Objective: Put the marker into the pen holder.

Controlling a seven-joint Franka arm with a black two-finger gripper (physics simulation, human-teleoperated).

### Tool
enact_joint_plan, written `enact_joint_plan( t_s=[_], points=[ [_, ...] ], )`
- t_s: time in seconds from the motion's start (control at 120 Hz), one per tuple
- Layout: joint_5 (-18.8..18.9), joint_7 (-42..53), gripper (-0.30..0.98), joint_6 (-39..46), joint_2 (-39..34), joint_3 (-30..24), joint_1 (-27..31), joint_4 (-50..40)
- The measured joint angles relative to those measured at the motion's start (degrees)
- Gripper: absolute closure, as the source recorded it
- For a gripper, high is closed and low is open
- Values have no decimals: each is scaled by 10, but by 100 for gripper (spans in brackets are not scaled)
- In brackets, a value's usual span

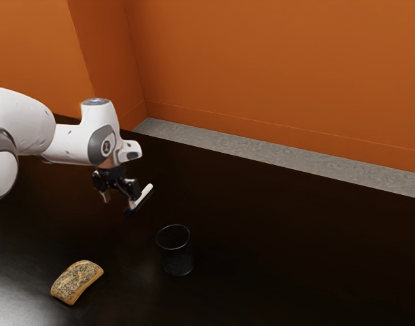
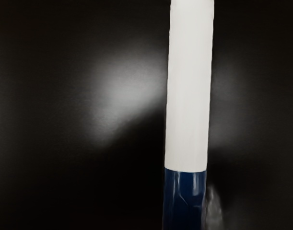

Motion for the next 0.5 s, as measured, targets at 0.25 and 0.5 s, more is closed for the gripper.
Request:
enact_joint_plan(
  t_s=[0.25,0.5],
  points=[
    [-17,28,4,-4,39,-23,6,42],
    [-21,47,25,-11,41,-29,20,45]
  ],
)
